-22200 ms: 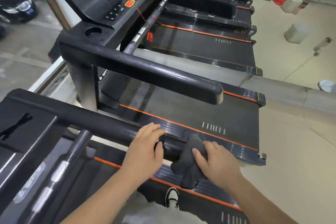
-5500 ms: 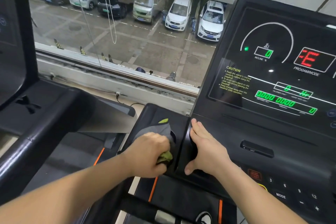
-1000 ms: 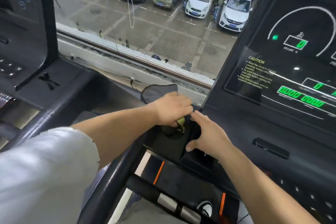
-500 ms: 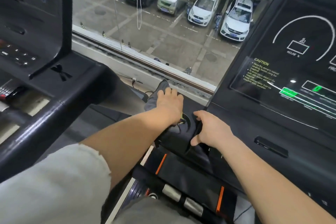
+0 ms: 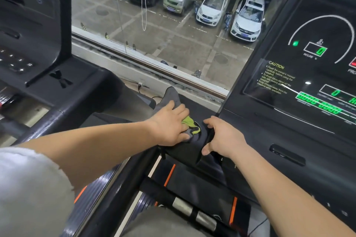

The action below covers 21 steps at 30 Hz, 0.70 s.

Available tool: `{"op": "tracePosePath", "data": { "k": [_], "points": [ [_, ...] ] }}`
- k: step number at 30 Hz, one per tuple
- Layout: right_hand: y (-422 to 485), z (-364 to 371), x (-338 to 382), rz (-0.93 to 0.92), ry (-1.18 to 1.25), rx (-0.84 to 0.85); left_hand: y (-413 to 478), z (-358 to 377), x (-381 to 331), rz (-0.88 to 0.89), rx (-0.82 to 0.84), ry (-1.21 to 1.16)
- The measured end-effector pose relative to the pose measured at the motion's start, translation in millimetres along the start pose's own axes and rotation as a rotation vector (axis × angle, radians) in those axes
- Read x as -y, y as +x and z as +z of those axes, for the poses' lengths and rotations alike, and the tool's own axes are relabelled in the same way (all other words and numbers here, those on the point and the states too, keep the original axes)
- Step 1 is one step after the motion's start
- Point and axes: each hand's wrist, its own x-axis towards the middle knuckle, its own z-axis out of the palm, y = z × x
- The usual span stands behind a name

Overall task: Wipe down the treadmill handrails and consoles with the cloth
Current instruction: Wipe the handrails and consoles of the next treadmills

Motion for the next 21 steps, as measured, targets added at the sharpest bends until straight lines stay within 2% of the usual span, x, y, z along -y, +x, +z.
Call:
{"op": "tracePosePath", "data": {
  "k": [5, 9, 11, 15, 18, 21],
  "points": [
    [-3.1, -1.2, -0.7, -0.005, 0.024, 0.016, 7.8, 6.3, -24.7, -0.060, -0.127, -0.193],
    [-1.4, -2.9, -0.2, 0.018, 0.043, 0.042, 14.9, 7.3, -39.2, -0.174, 0.002, -0.561],
    [-0.3, -3.4, -1.4, 0.025, 0.042, 0.052, 14.2, 11.8, -40.7, -0.190, 0.018, -0.671],
    [1.3, -3.8, -2.4, 0.023, 0.010, 0.055, 8.0, 23.8, -34.0, -0.139, -0.064, -0.581],
    [-0.3, -4.2, -0.4, 0.018, 0.001, 0.021, 3.5, 23.0, -26.7, -0.203, -0.103, -0.437],
    [-2.5, -5.3, 5.3, 0.014, -0.055, 0.009, -14.5, 32.1, -26.6, -0.303, -0.306, -0.474]
  ]
}}
